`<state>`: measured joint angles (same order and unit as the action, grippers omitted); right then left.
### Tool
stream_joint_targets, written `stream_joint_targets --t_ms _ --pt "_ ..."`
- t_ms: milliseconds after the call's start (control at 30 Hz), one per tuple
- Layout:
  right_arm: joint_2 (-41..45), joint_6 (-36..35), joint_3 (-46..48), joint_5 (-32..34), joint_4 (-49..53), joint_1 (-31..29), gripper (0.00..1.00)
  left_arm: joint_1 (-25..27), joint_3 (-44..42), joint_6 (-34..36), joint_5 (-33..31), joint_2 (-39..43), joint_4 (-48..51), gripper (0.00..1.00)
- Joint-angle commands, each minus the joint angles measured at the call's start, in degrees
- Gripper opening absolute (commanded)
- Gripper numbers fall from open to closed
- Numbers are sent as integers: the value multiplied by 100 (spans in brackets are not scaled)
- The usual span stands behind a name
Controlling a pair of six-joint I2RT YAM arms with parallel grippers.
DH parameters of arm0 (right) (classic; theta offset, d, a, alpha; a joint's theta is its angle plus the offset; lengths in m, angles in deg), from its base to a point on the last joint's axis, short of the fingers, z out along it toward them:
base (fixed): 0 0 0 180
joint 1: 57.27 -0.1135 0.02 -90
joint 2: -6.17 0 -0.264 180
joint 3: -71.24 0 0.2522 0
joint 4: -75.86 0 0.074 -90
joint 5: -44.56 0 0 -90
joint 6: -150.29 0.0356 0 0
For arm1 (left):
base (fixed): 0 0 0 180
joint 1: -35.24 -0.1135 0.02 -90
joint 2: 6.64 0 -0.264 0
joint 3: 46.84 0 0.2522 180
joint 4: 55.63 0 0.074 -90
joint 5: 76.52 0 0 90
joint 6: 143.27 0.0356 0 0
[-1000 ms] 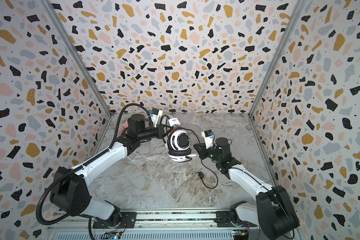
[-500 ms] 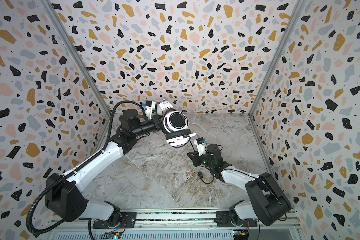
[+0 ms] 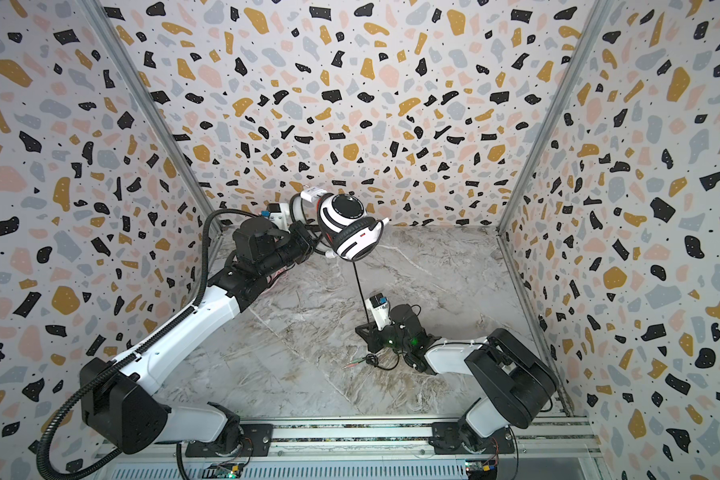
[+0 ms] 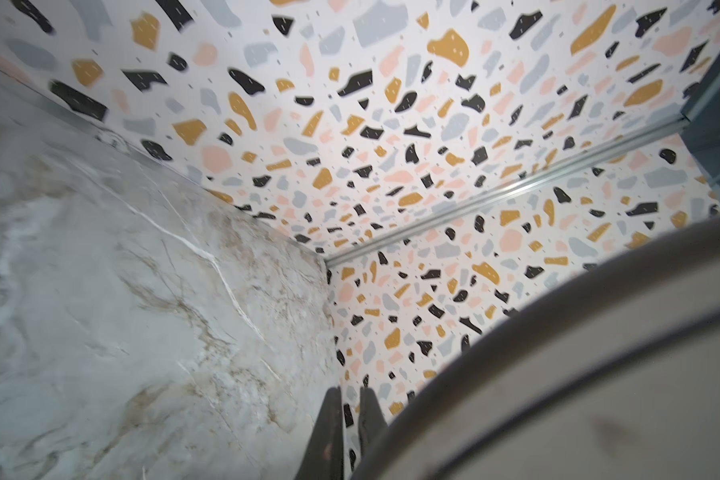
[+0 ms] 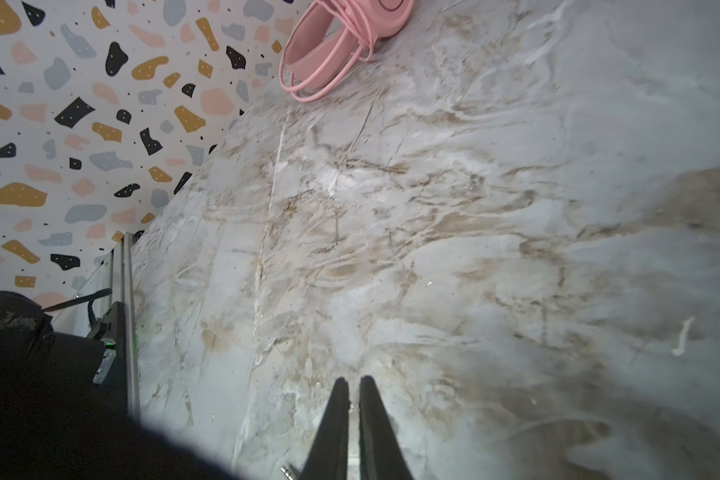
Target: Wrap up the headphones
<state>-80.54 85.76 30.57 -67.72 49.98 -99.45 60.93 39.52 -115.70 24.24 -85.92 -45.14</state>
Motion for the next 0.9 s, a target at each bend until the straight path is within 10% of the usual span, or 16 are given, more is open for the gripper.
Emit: stream_joint_targets --t_ms 0,267,867 --pt "253 42 91 200 10 -185 6 -48 581 417 -1302 255 -31 0" --pt "1282 -458 24 947 1275 -801 0 -220 646 200 -3656 -52 795 0" --pt "3826 -817 -1322 1692 4035 -907 0 -212 -789 1103 -5639 242 748 0"
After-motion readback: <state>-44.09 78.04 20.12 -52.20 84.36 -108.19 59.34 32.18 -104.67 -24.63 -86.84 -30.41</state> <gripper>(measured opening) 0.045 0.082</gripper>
